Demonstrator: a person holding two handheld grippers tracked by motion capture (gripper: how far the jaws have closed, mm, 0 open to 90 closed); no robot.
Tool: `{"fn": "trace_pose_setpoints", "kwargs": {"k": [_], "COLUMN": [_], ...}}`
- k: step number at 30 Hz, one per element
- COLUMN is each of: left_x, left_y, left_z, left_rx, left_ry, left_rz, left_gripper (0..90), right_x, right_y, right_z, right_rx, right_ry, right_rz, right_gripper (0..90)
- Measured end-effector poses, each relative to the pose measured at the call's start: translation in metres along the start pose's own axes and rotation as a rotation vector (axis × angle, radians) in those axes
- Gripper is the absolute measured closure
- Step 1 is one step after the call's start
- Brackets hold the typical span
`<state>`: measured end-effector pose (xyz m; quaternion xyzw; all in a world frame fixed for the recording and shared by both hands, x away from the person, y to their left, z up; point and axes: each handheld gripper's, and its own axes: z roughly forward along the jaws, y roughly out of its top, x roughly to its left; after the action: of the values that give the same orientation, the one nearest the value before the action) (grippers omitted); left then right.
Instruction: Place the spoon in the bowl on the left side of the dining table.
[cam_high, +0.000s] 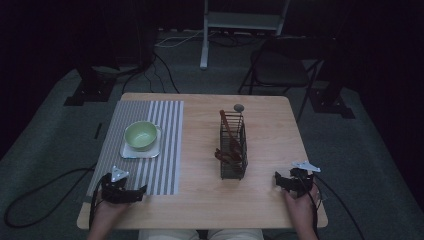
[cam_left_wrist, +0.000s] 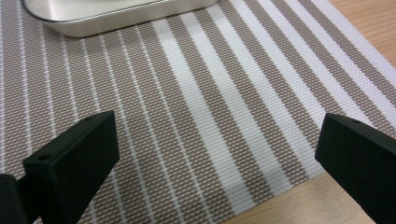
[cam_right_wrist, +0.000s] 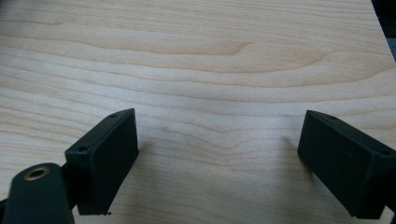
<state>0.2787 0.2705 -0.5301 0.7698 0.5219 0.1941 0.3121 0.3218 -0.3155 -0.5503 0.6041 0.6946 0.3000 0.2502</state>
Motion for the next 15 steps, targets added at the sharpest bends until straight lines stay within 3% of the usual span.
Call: {"fn": "trace_pose_setpoints", "kwargs": {"k": [15], "left_x": [-0.019], "left_y": [0.015], "left_z": [0.010], "left_rx": [-0.004], "left_ry": [-0.046], "left_rz": [0.037], "left_gripper": [0.0], "right_x": [0.000], "right_y": [0.000], "right_z": [0.000], "right_rx": [0.000], "right_ry": [0.000], "right_rz": [0.000], "right_gripper": [11.5]}}
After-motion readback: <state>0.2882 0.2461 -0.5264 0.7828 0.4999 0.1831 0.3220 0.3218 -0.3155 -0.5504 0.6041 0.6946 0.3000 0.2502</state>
